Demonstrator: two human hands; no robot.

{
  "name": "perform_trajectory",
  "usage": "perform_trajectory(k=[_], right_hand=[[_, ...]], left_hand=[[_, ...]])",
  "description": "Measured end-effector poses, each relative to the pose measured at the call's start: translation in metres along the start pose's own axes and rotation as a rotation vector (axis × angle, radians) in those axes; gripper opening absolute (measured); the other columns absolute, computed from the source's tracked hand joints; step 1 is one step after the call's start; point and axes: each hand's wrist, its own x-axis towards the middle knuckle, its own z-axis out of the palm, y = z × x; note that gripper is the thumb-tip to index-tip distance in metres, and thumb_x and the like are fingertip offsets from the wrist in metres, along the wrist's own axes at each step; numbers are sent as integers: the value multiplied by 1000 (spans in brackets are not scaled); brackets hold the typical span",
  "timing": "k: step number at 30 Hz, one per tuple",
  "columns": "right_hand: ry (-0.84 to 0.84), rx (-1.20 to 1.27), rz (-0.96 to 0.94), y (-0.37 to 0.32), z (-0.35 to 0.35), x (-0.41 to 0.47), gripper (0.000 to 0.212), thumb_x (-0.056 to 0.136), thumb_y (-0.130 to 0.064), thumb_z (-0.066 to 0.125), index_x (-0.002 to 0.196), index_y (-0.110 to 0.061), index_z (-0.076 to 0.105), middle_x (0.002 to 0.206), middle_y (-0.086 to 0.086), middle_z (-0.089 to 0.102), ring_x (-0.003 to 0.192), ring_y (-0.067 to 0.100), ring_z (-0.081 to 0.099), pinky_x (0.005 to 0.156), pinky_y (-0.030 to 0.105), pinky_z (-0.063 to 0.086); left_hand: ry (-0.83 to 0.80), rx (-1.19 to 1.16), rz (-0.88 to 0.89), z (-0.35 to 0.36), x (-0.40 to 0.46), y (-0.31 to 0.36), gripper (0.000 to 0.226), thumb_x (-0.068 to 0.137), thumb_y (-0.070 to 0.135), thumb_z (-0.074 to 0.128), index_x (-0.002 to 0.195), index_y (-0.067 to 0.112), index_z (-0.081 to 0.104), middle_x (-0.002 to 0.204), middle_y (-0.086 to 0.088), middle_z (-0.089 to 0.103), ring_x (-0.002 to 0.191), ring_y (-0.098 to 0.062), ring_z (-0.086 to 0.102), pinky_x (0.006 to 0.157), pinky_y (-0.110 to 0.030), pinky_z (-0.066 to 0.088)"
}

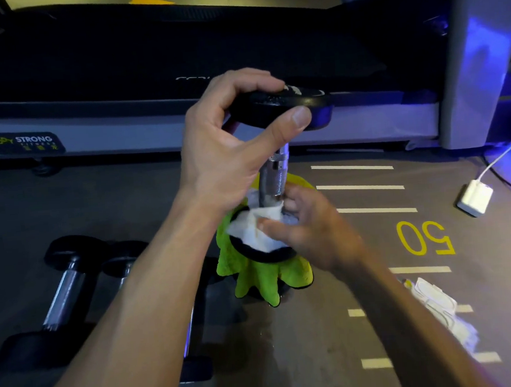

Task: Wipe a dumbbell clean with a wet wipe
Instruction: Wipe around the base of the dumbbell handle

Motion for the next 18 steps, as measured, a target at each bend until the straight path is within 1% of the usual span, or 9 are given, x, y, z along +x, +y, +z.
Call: perform_trajectory(k=[1, 3, 5, 7, 10, 11, 13, 16, 18], right_hand=[[-113, 84, 12, 2, -11, 0, 35, 87, -4, 72, 117, -20, 70, 113, 3, 78, 108, 23, 73, 97, 39, 57], [-229, 106, 19, 3, -26, 2, 40, 83, -5, 65, 120, -20, 70, 115, 8, 77, 107, 27, 72, 97, 45, 55], [-225, 143, 49, 4, -27, 7, 40, 80, -6, 66, 119, -11, 69, 104, 5, 79, 91, 18, 73, 85, 35, 59], [-68, 115, 47, -1, -9, 9, 31, 76, -12, 73, 107, -13, 72, 88, -5, 79, 76, 6, 70, 69, 20, 55], [317, -309, 12, -2, 25, 7, 19, 78, -33, 82, 90, -21, 73, 78, -5, 75, 73, 8, 68, 63, 25, 51], [351, -351, -10, -1, 27, 7, 18, 79, -35, 80, 89, -22, 73, 78, -4, 74, 71, 8, 66, 62, 25, 50], [166, -133, -7, 5, 13, 9, 19, 82, -26, 78, 99, -20, 74, 87, 1, 78, 76, 6, 67, 70, 25, 51], [-211, 295, 45, 9, -18, 7, 40, 85, -3, 65, 124, -8, 66, 115, 14, 75, 99, 20, 69, 91, 36, 55], [-202, 210, 22, 8, -21, 4, 41, 88, -2, 62, 127, -12, 65, 118, 14, 75, 101, 21, 70, 93, 39, 56]], left_hand=[[-4, -6, -8, -1, 0, 0, 30, 84, 24, 88, 106, 20, 69, 123, -6, 68, 114, -17, 68, 96, -30, 53], [-14, -5, -9, -1, 0, 1, 30, 83, 24, 88, 106, 21, 69, 124, -5, 68, 116, -17, 68, 97, -30, 52], [-11, -1, -12, 1, 0, 0, 31, 83, 26, 88, 106, 20, 69, 124, -5, 68, 116, -17, 68, 97, -30, 52], [18, 8, -16, 5, 0, 0, 31, 83, 25, 89, 106, 19, 69, 122, -7, 68, 113, -16, 68, 94, -27, 52], [23, 16, -14, 6, 0, 0, 31, 84, 24, 88, 107, 16, 69, 122, -10, 68, 112, -17, 68, 95, -29, 53], [20, 16, -13, 4, 0, 1, 31, 84, 24, 88, 107, 16, 69, 123, -9, 68, 113, -16, 68, 95, -28, 53], [2, 2, -22, 1, 0, 1, 30, 84, 24, 88, 107, 19, 69, 124, -6, 68, 114, -16, 68, 95, -27, 52], [-7, -18, -18, 0, -1, 1, 30, 83, 27, 88, 105, 25, 69, 123, -3, 68, 115, -17, 68, 98, -32, 53], [-8, -7, -19, 2, -1, 1, 29, 83, 27, 88, 105, 26, 69, 123, -2, 68, 115, -17, 68, 98, -32, 52]])
